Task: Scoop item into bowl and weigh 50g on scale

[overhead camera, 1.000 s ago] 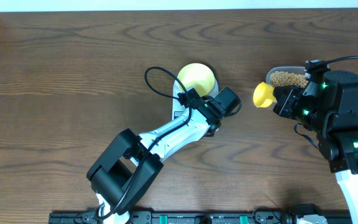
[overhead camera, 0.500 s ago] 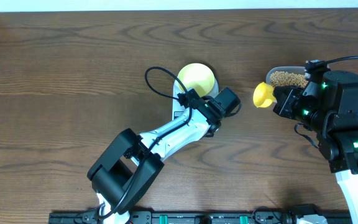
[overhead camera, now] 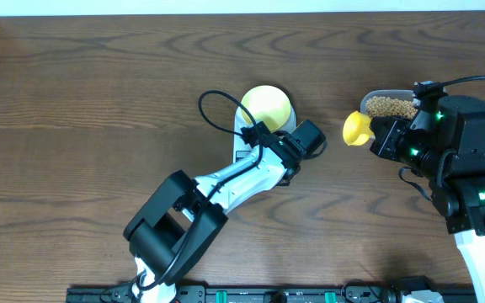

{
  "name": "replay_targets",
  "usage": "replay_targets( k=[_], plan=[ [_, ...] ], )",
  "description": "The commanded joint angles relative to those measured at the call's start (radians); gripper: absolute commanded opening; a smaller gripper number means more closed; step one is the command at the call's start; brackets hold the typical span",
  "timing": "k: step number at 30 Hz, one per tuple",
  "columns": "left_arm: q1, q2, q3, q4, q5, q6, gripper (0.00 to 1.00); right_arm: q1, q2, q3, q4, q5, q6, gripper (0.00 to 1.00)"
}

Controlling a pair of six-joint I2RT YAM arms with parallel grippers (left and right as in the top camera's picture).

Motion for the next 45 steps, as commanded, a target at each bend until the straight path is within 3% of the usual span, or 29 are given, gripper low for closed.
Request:
replay_targets(
  k=[1,45],
  plan=[
    [0.000,0.016,-0.007,0.000,-0.022,-0.005,0.07,-0.007,0.001,0.016,-0.001,0.003,-0.021,0.01],
    [0.000,0.047,-0.007,0.016,-0.021,-0.005,0.07,-0.007,0.001,0.016,0.000,0.000,-0.021,0.01]
  ],
)
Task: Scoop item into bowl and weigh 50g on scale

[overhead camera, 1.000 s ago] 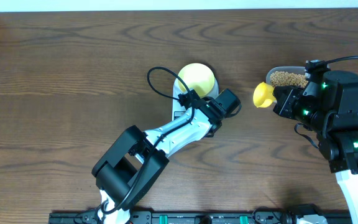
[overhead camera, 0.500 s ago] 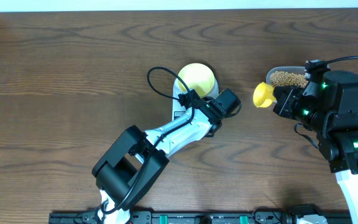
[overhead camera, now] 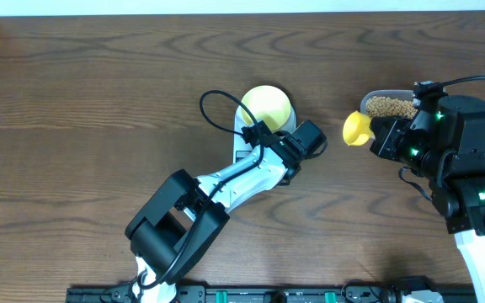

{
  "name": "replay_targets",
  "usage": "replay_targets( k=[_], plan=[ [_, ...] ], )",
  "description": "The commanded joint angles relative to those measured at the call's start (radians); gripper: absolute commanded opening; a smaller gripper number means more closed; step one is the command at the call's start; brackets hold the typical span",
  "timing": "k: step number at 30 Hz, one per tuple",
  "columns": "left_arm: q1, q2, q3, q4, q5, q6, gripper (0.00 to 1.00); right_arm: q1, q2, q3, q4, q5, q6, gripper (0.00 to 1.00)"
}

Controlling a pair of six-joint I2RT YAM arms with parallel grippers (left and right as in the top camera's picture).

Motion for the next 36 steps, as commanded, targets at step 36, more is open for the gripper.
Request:
replay_targets(
  k=[36],
  plan=[
    [0.000,0.072,-0.009,-0.006,-0.006,0.003,0.07,-0.007,0.001,0.016,-0.001,-0.011,-0.021,0.01]
  ],
)
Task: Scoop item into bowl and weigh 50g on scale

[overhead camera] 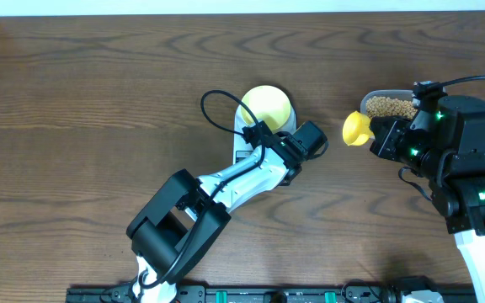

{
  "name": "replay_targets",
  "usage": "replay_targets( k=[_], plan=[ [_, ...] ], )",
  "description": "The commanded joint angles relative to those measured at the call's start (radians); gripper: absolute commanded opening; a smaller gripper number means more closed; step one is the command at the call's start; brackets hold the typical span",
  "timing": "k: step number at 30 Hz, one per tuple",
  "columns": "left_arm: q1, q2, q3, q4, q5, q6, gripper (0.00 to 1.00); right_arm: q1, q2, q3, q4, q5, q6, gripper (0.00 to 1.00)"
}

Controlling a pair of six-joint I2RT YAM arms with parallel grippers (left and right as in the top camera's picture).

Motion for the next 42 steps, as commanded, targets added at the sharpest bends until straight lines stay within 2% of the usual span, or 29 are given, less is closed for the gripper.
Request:
replay_targets(
  k=[1,42],
  plan=[
    [0.004,0.064,-0.010,-0.006,0.003,0.002,0.07,-0.007,0.001,0.016,-0.001,-0.007,-0.018,0.01],
    [-0.011,0.096,-0.010,-0.003,0.055,0.006,0.07,-0.007,0.001,0.016,-0.001,-0.019,-0.018,0.01]
  ],
)
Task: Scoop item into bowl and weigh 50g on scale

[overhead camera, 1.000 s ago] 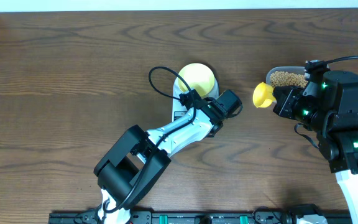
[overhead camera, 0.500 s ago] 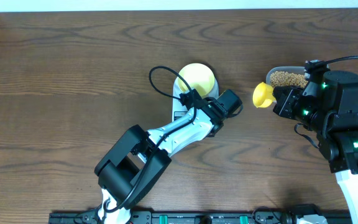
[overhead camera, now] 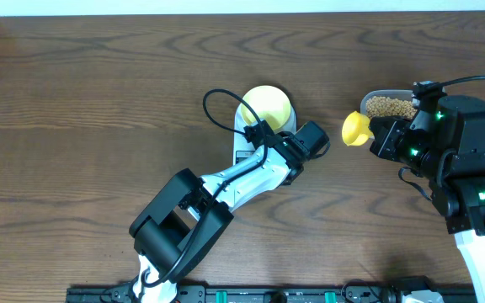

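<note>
A yellow bowl sits on a white scale at the table's middle. My left arm lies across the scale, and its gripper end sits just right of the bowl; the black wrist body hides its fingers. At the right, a grey dish of brown granules rests on the table. My right gripper is beside that dish, holding a yellow scoop that sticks out to the left, between dish and bowl. I cannot tell what is in the scoop.
The dark wooden table stretches to the left and front. A black cable loop from the left arm arches beside the bowl. A black rail runs along the front edge.
My left arm has shifted very slightly to the right, its cable loop with it. The right arm, the scoop, the bowl and the dish have not moved.
At every earlier moment my left arm lay over the scale beside the bowl and my right gripper held the yellow scoop next to the dish of granules. Only a slight rightward drift of the left arm shows by now.
</note>
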{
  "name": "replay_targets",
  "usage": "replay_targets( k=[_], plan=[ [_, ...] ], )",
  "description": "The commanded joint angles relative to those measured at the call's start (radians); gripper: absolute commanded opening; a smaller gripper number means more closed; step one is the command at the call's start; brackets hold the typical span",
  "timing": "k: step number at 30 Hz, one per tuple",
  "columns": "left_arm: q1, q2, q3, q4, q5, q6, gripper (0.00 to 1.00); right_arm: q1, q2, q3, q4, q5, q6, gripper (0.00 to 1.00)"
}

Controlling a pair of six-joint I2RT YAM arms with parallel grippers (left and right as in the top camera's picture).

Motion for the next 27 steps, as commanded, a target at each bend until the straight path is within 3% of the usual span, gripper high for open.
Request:
replay_targets(
  k=[1,27],
  plan=[
    [-0.006,0.081,-0.023,-0.002,0.073,0.006,0.07,-0.007,0.001,0.016,0.000,-0.016,-0.018,0.01],
    [-0.013,0.081,-0.023,-0.002,0.101,0.006,0.08,-0.007,0.001,0.016,-0.006,-0.017,-0.018,0.01]
  ],
)
